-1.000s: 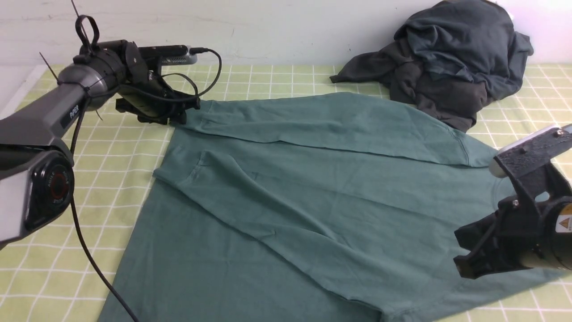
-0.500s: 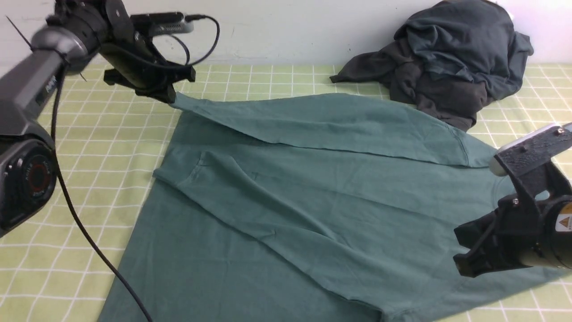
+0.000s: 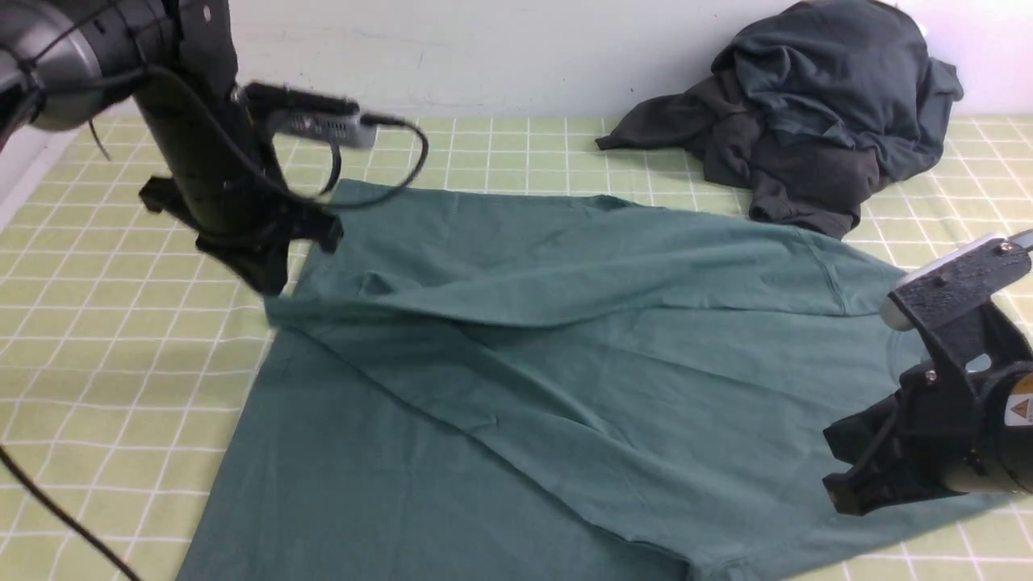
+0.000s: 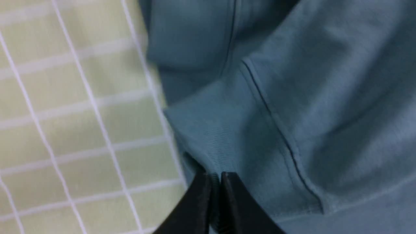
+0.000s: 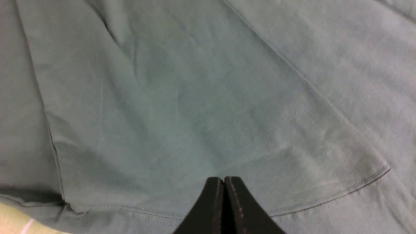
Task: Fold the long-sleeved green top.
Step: Use the left arm to drag and drop the cuff onto the cuff closest to the left arm, then use both arms simultaneously to clamp the lower edge of the clothing fabric
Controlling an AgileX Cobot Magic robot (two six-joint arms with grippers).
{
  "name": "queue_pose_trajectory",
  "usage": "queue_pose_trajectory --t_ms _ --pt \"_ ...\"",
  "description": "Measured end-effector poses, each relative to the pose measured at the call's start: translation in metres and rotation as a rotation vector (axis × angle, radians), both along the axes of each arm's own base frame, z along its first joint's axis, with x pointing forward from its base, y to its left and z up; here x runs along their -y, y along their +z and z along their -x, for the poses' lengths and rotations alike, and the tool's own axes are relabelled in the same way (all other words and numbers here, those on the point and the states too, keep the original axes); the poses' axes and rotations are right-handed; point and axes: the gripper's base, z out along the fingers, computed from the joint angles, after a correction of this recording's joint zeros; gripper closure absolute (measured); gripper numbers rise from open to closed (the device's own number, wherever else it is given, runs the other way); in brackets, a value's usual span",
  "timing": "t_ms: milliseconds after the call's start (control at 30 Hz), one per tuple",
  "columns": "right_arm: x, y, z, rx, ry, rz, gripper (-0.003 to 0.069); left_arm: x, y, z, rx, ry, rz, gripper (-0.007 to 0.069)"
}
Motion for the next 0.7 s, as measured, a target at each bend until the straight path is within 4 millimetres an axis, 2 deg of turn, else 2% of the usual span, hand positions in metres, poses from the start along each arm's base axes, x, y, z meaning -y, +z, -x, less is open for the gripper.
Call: queue_pose_trajectory --t_ms 133,233,400,433,533,567,600,667,700 --pt "0.0 0.0 0.0 -0.002 -0.003 -0.008 0.0673 0.002 -0.035 0.018 -0.001 -0.036 -0.065 0.061" --pt "-0.001 0.0 0.0 -0.005 -0.007 -0.015 0.0673 0.003 -0.046 0.022 -0.003 -0.048 -0.069 0.0589" --pt "-0.001 0.0 0.001 -0.015 -0.006 -0.015 0.0673 0.002 -0.034 0.027 0.014 -0.05 -0.072 0.0482" --pt "-0.001 -0.001 0.001 -0.022 -0.005 -0.013 0.0673 0.001 -0.027 0.032 0.014 -0.048 -0.07 0.0428" --pt "0.0 -0.002 0.003 -0.039 -0.002 -0.008 0.0673 0.0 -0.013 0.053 -0.026 -0.055 -0.046 0.0302" --pt "0.0 -0.002 0.003 -0.042 -0.002 -0.008 0.0673 0.0 -0.015 0.056 -0.036 -0.058 -0.042 0.0295" --pt "0.0 -0.002 0.004 -0.05 -0.001 -0.006 0.0673 0.002 -0.017 0.07 -0.065 -0.087 -0.033 0.0256" --pt "-0.001 -0.003 0.004 -0.056 -0.002 -0.009 0.0673 0.005 -0.023 0.09 -0.095 -0.154 -0.034 0.0225" --pt "-0.001 -0.003 0.004 -0.06 -0.004 -0.014 0.0673 0.006 -0.034 0.106 -0.122 -0.217 -0.044 0.0214"
